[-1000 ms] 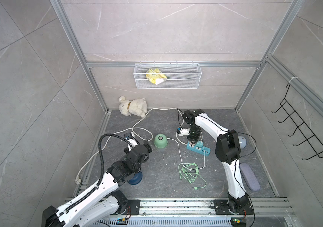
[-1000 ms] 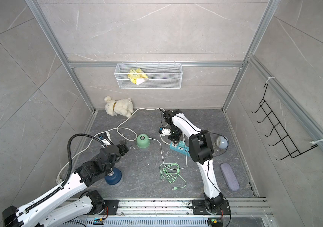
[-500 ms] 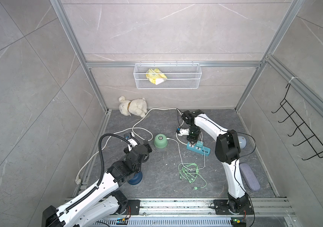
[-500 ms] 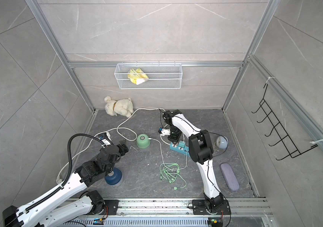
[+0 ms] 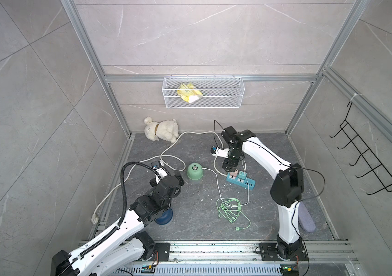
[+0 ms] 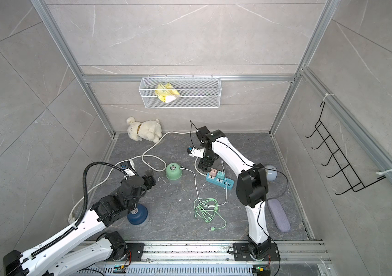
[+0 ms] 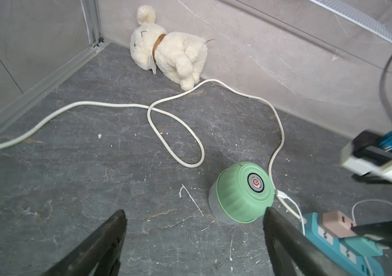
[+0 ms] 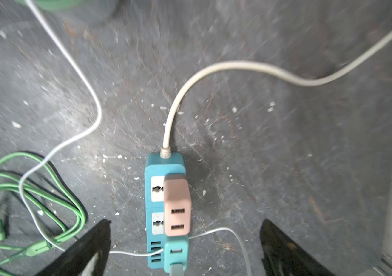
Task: Charge the cordless meat grinders
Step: Insert the plug into the socket, then pick up the charging cable from the center of the board.
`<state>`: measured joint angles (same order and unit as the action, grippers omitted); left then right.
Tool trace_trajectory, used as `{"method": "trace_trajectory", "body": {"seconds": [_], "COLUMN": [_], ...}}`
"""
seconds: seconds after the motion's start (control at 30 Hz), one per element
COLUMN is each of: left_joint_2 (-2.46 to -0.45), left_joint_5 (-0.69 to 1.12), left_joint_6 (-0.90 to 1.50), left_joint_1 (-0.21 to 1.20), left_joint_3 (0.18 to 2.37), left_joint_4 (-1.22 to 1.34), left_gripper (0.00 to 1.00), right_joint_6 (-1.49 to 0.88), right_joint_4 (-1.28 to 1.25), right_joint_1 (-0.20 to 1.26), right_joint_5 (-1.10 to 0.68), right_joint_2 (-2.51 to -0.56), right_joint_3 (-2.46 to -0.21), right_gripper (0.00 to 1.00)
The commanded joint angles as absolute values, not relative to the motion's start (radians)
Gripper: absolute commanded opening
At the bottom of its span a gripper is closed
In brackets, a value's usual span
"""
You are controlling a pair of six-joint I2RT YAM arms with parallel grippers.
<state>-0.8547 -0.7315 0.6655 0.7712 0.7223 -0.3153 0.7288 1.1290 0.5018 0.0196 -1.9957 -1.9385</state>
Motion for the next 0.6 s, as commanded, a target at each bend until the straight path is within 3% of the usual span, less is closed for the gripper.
{"method": "trace_trajectory", "body": {"seconds": [0.0, 0.3, 0.57], "left_joint_2": [-0.838, -0.871, -0.975], "left_joint_5": [-0.758, -0.52, -0.322], "left_joint_6": [0.451, 0.302, 0.334], "left_joint_1": [0.753, 0.712, 0.712], "left_joint_3": [0.81, 0.838, 0.848], "left_joint_4": [-0.279, -0.188, -0.139], "left_gripper": [0.95, 0.96, 0.97], "right_joint_6": [0.654, 0.172, -0.178], "right_joint_4": [0.971, 0.477, 0.665], "right_joint_1": [0.511, 0.507, 0.502], "right_joint_5": [-0.031, -0.032, 0.094], "right_joint_2": [-1.781, -1.282, -1.157], "right_joint_3": [-1.841, -1.229, -1.142], "right_gripper": [0.95, 0.92, 0.88]}}
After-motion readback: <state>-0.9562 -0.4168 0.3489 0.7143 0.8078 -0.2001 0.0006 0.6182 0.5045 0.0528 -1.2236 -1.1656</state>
